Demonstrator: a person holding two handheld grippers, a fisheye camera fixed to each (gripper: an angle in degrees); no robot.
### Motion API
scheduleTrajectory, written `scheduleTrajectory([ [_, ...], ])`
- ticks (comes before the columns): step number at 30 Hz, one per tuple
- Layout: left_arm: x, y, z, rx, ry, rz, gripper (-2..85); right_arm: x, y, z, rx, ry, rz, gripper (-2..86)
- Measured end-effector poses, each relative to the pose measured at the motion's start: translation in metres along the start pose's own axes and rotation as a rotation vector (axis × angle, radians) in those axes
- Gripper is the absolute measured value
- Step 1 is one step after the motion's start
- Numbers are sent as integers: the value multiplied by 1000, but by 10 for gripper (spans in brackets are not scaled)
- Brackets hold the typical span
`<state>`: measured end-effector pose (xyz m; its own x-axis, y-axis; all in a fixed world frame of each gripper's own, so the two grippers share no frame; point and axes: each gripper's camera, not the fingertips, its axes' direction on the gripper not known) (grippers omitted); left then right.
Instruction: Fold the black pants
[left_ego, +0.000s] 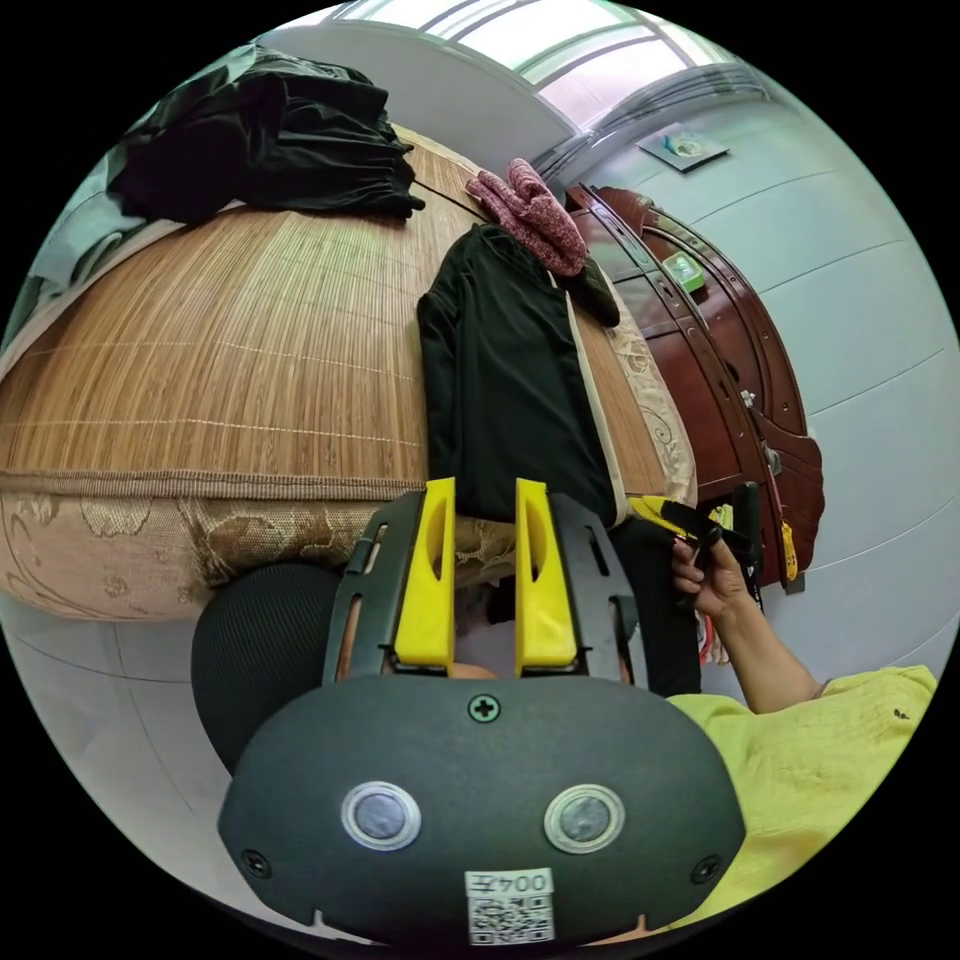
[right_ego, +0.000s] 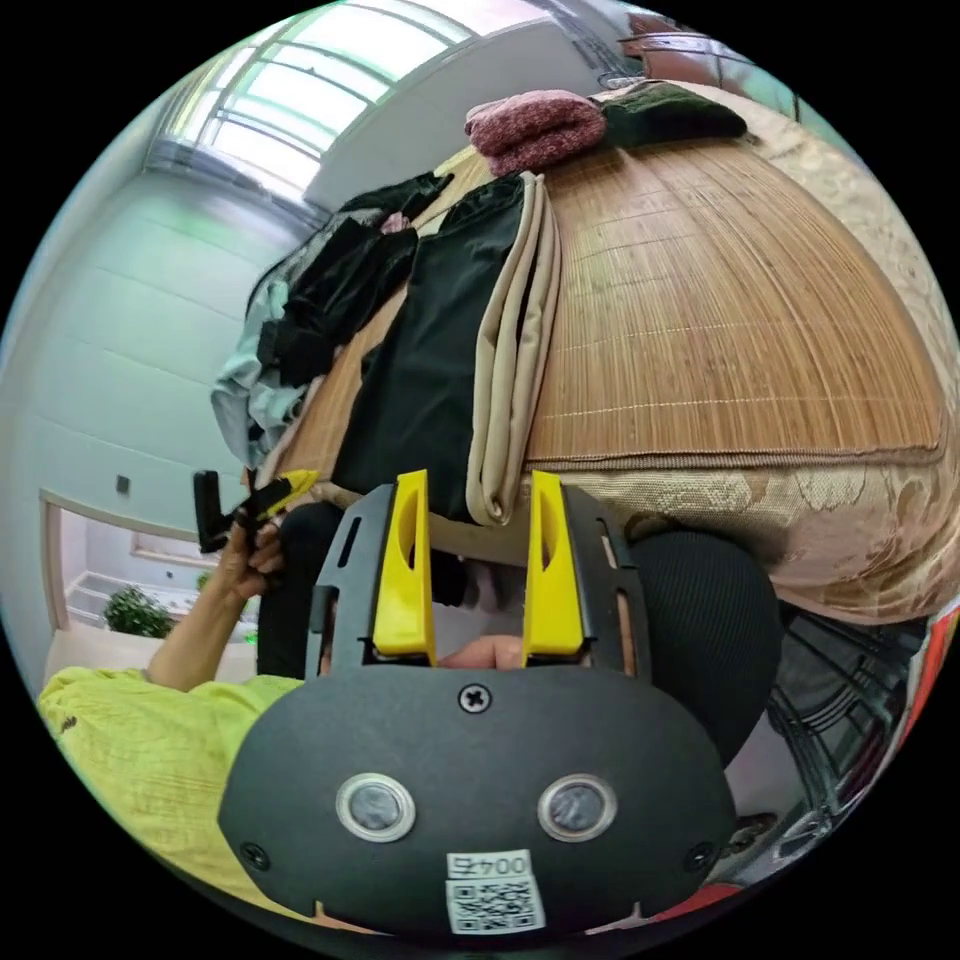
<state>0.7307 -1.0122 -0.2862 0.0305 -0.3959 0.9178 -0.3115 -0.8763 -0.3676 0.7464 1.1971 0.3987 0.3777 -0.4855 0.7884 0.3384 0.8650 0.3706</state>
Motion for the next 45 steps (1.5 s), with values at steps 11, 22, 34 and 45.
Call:
scheduleTrajectory([
  [11,-14,-10,-40,21,35,-19,87,16,0,2,-112,-29,107,126],
  [22,-12,-18,-60,26,38,-16,87,39,2,5,-76,-269,242,70],
  [34,-12,-30,-59,-4,23,-53,87,21,20,-8,28,-155,227,48],
  [45,15,-48,-19,-160,-102,14,112,-69,14,-6,168,49,-145,59],
])
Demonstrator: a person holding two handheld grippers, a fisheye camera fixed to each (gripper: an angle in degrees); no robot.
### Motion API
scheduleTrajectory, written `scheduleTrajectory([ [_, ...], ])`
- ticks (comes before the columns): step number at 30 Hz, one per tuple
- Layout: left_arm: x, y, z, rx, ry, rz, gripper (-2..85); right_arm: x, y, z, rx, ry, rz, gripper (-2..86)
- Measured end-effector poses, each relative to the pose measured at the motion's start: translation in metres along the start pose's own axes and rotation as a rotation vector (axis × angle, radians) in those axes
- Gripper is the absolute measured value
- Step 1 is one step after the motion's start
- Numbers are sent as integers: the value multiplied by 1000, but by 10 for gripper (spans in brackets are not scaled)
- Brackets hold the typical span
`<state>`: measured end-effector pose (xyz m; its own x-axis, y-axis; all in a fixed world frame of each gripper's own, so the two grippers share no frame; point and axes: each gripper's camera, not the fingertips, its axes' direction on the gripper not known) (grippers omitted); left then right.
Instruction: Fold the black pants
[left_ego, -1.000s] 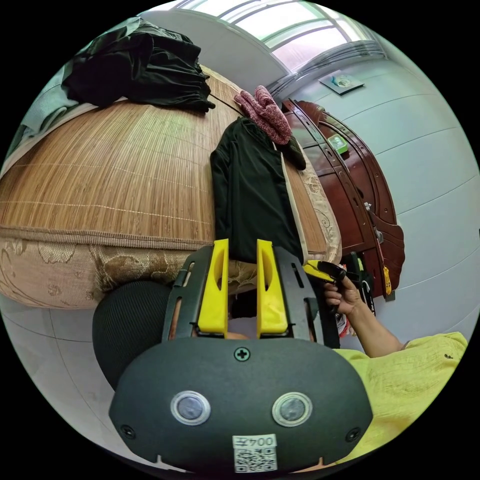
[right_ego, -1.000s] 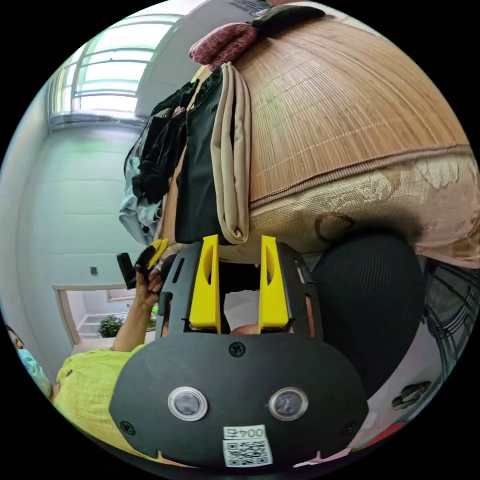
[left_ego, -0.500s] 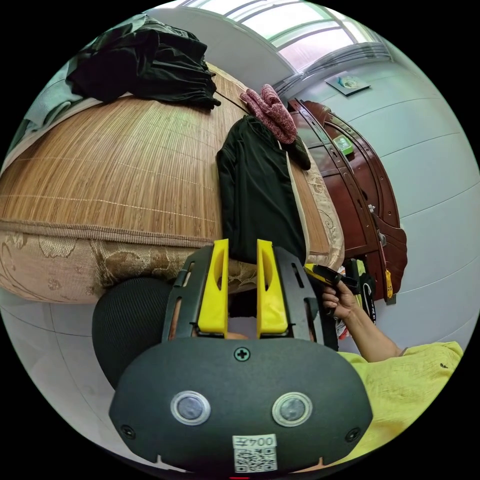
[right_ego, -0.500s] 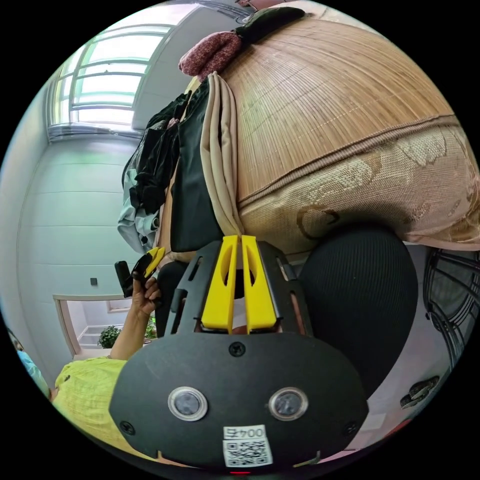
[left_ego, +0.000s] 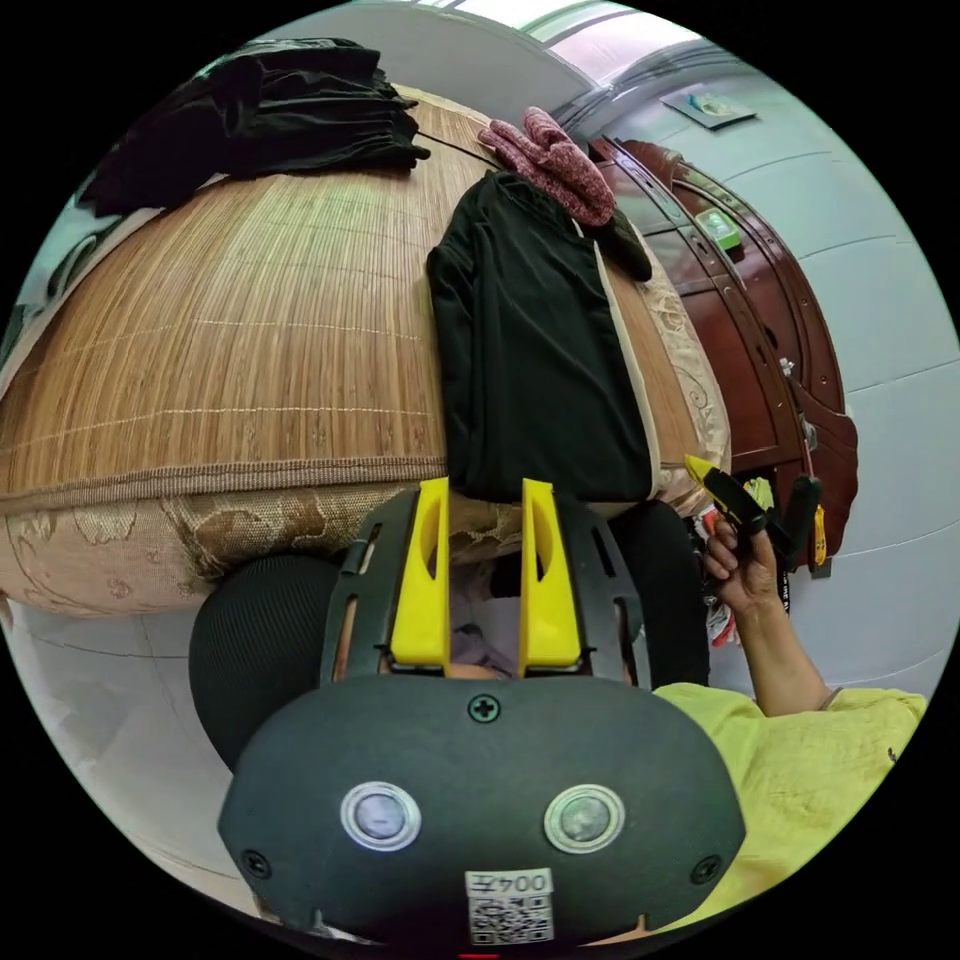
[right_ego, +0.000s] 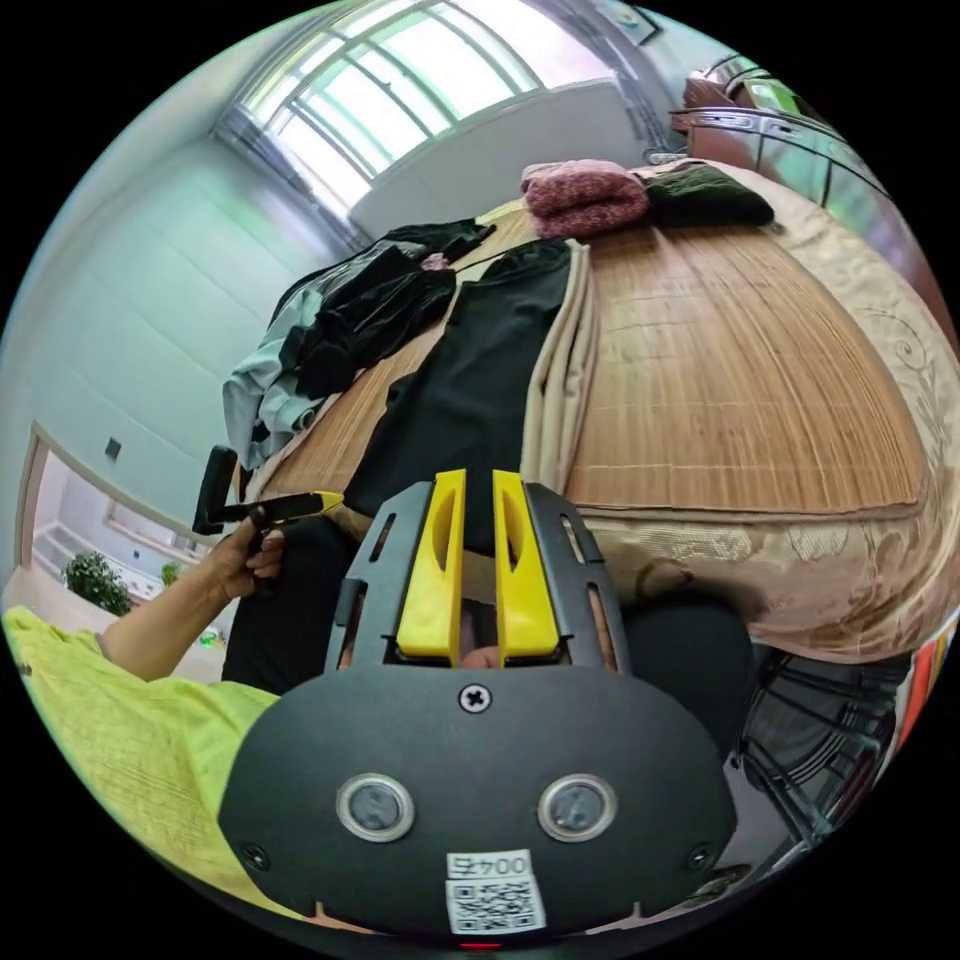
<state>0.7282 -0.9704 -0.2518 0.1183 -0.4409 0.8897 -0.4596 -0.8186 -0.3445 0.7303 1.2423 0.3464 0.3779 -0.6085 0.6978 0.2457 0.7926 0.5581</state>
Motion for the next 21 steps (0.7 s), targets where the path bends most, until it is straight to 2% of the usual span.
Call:
scheduleTrajectory([
  [10,10,-9,20,-10,22,10,129,-15,-7,52,-180,57,5,50],
  [14,16,-7,20,17,4,18,54,-12,-8,60,-200,88,30,39],
  [21,27,1,26,42,-76,22,24,-3,-6,63,-194,84,82,-2],
])
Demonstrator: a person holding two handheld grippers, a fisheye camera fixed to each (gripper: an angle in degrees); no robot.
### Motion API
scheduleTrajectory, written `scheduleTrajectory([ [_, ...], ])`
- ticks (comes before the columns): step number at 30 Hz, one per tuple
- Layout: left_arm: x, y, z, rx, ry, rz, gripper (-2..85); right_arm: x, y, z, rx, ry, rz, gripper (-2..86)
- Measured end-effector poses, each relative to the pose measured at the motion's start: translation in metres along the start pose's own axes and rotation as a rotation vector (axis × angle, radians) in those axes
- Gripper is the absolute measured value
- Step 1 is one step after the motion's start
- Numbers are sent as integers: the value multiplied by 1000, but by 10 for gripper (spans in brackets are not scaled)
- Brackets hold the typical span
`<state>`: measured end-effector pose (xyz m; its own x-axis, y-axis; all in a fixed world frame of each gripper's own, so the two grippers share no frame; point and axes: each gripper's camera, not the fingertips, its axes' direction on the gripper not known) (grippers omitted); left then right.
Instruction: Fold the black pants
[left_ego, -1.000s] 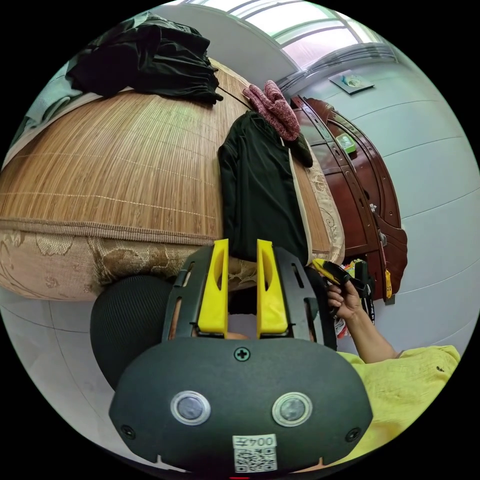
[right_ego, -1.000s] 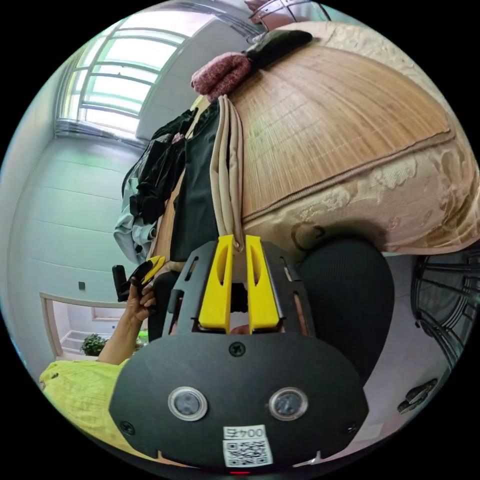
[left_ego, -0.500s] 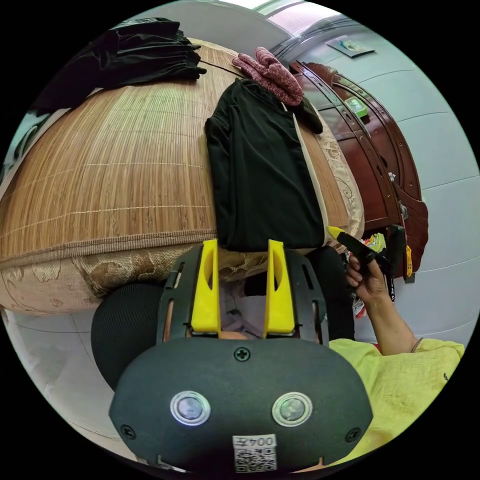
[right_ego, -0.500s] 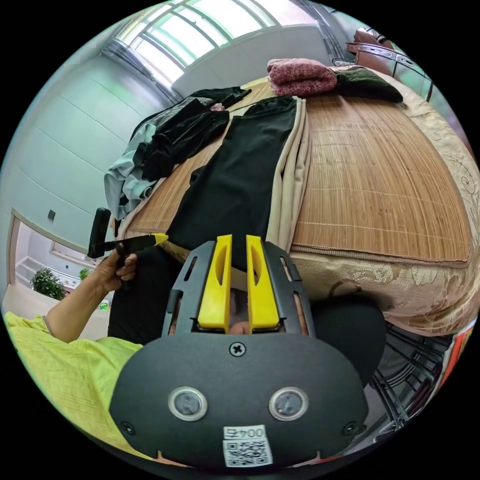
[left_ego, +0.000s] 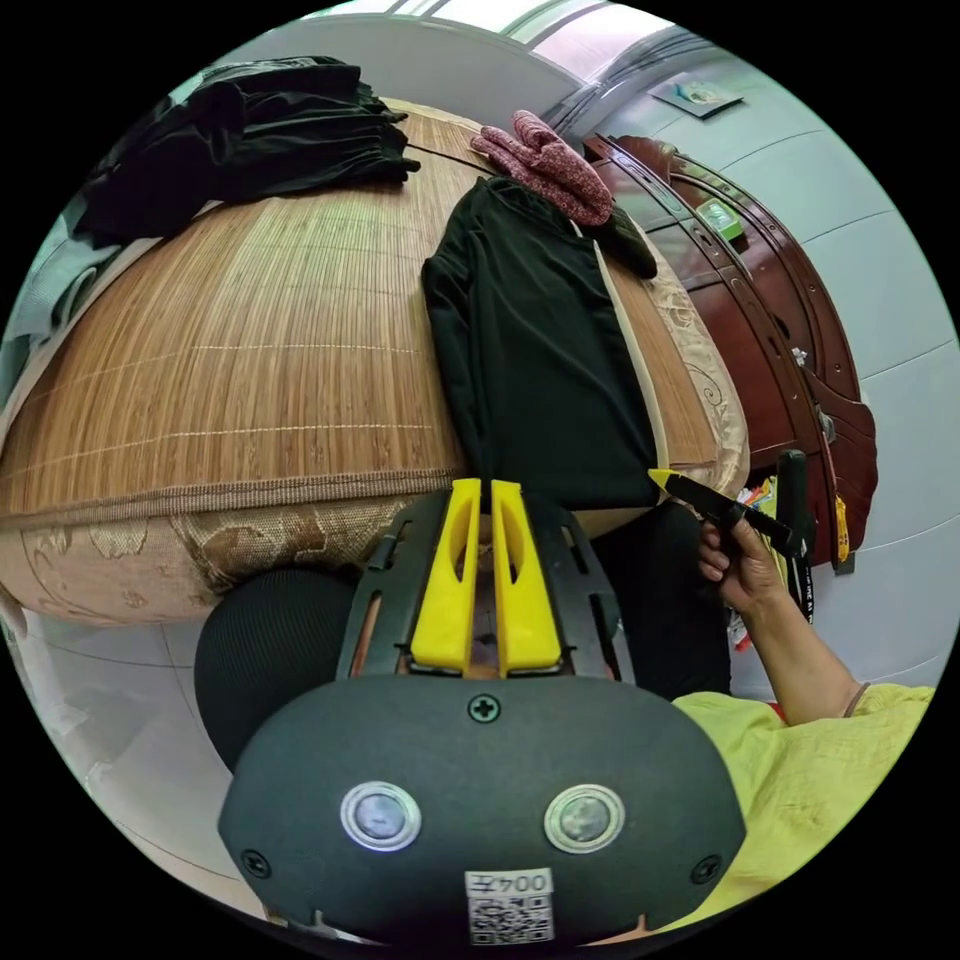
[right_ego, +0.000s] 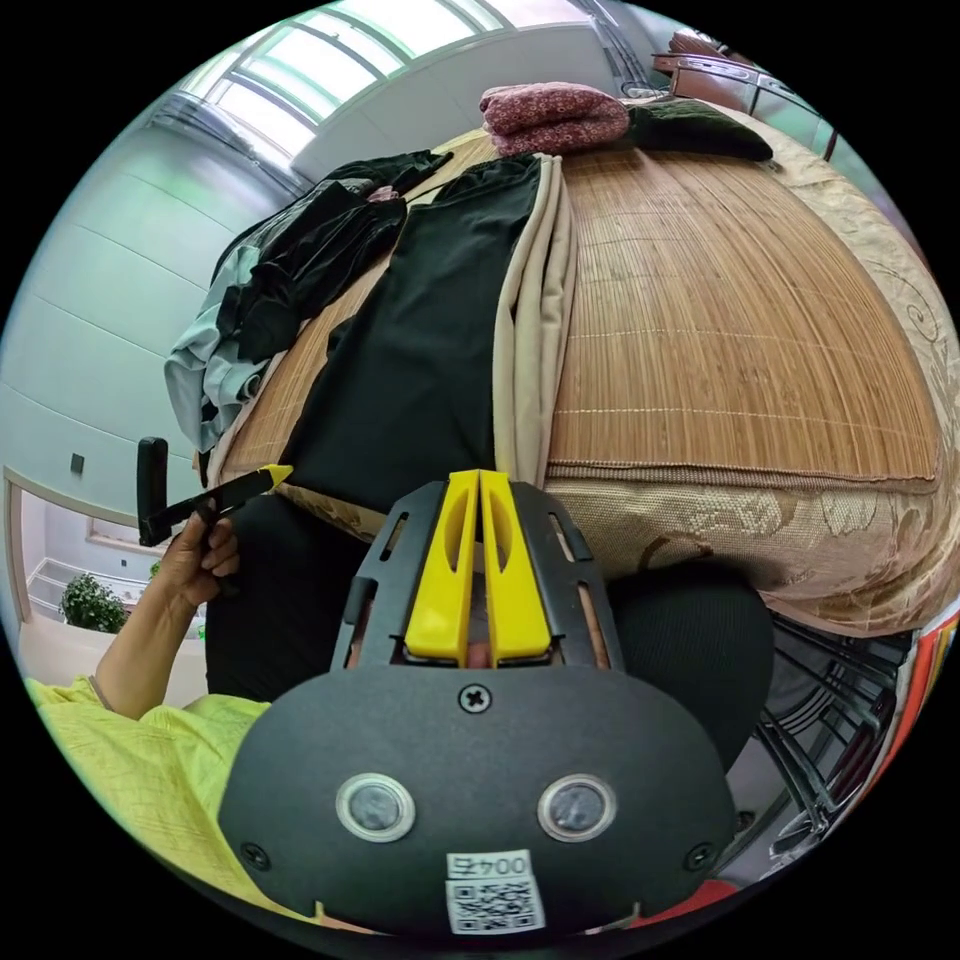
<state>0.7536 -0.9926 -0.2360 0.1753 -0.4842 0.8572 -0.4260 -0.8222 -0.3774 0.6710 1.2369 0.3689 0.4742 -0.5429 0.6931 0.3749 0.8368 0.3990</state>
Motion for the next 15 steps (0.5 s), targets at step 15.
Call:
scheduleTrajectory([
  [15,18,45,-21,169,-50,-64,20,2,5,-34,57,30,-123,61],
])
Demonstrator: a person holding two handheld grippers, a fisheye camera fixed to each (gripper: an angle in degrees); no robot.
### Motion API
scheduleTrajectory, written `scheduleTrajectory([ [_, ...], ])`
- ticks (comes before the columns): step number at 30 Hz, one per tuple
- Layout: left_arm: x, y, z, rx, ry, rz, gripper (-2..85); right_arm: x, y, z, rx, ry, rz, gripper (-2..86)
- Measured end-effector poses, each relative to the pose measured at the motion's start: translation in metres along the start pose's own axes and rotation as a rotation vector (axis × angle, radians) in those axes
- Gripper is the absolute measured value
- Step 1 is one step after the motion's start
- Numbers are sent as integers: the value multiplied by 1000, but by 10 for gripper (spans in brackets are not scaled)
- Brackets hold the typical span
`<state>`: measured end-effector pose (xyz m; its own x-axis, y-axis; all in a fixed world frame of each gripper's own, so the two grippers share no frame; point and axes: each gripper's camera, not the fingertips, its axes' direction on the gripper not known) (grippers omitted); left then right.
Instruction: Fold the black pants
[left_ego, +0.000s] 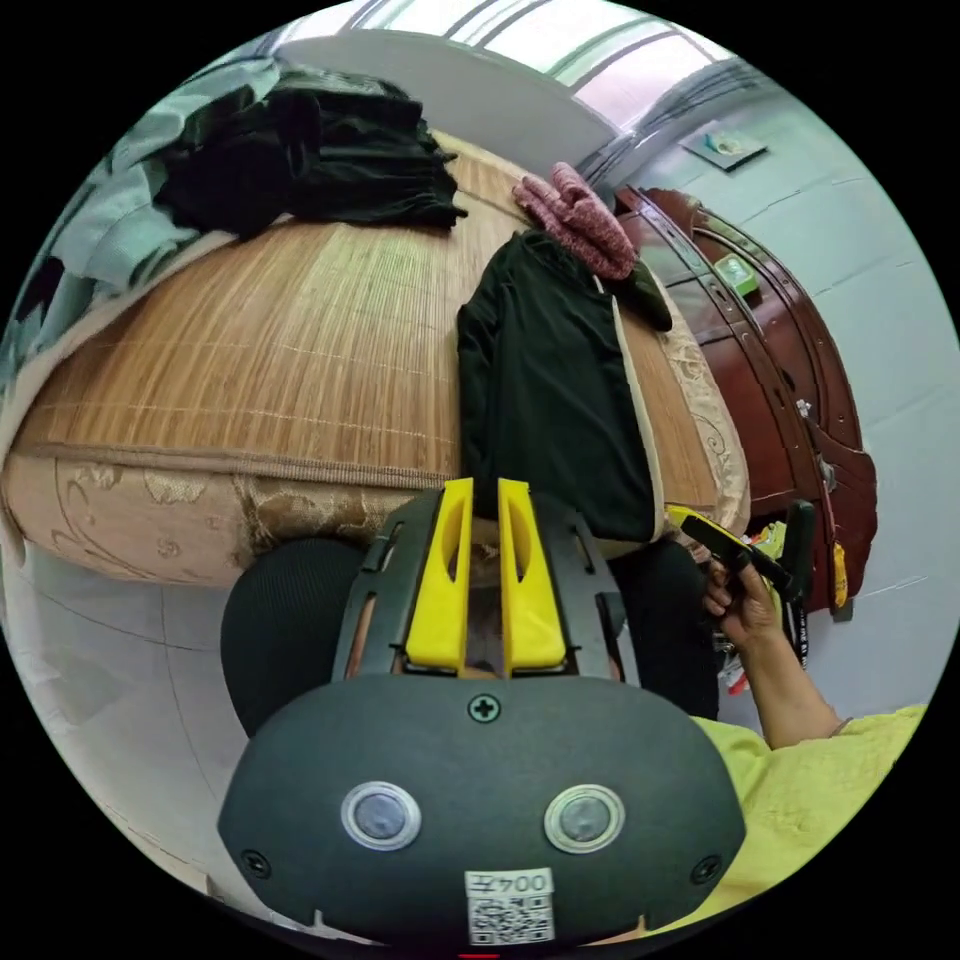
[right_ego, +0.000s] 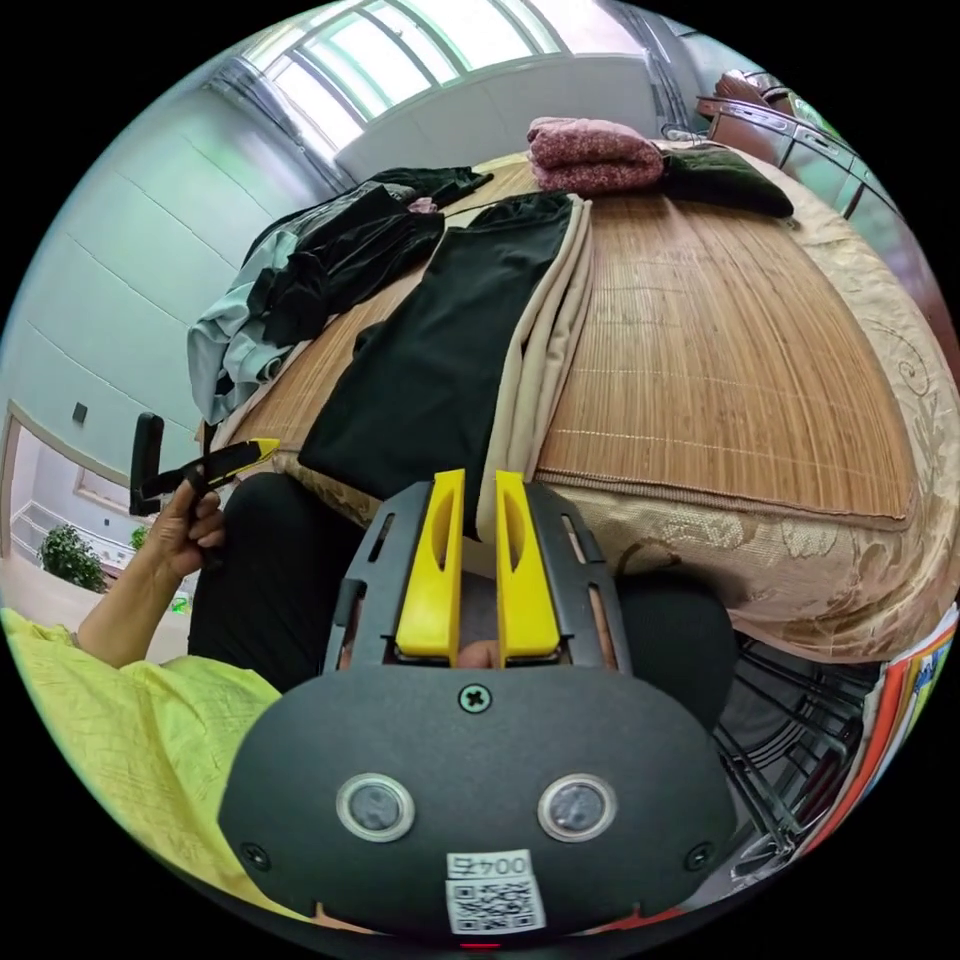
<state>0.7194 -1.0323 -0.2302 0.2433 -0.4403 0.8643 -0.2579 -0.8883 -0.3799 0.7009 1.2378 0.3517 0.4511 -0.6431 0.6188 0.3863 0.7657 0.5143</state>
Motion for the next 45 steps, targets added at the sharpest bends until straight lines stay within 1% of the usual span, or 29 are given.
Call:
scheduleTrajectory([
  [1,7,1,-2,28,-15,32,20,2,-2,-4,26,13,-1,59],
  [2,24,2,-1,61,-33,109,20,2,-7,-7,45,19,-9,59],
  [3,42,1,7,56,-52,192,19,3,-9,-8,50,19,-14,60],
  [5,63,-2,26,18,-92,270,16,5,-22,-6,45,18,-15,64],
  [7,70,-4,51,-51,-129,279,11,13,-31,2,0,17,4,64],
  [9,55,-5,93,-248,-122,191,10,28,-38,13,-81,54,42,57],
  [10,50,-3,96,-246,-84,174,11,36,-39,8,-71,35,59,54],
  [12,41,6,80,-164,7,126,16,47,-40,-9,-37,-20,84,59],
  [13,41,10,75,-142,13,134,20,51,-37,-22,-4,-30,75,67],
  [15,48,28,62,-87,14,196,37,64,-31,-33,-14,-74,89,70],
  [17,54,46,58,-53,8,245,52,91,-18,-37,-30,-211,194,84],
  [20,67,76,62,-31,15,314,71,113,-4,-36,-17,-295,282,112],
  [23,93,103,75,-35,-26,423,80,122,2,-29,-45,-343,321,138],
  [27,130,133,92,-18,-84,566,95,130,6,-23,-75,-362,351,141],
  [33,164,158,124,-29,-140,704,139,143,4,-18,-80,-421,379,54],
  [39,188,180,159,-59,-267,860,159,138,-8,-40,-68,-484,351,43],
  [43,196,186,174,-46,-298,884,157,130,-19,-50,-50,-541,367,40],
  [45,201,189,185,-33,-341,902,150,124,-22,-51,-54,-552,363,40],
])
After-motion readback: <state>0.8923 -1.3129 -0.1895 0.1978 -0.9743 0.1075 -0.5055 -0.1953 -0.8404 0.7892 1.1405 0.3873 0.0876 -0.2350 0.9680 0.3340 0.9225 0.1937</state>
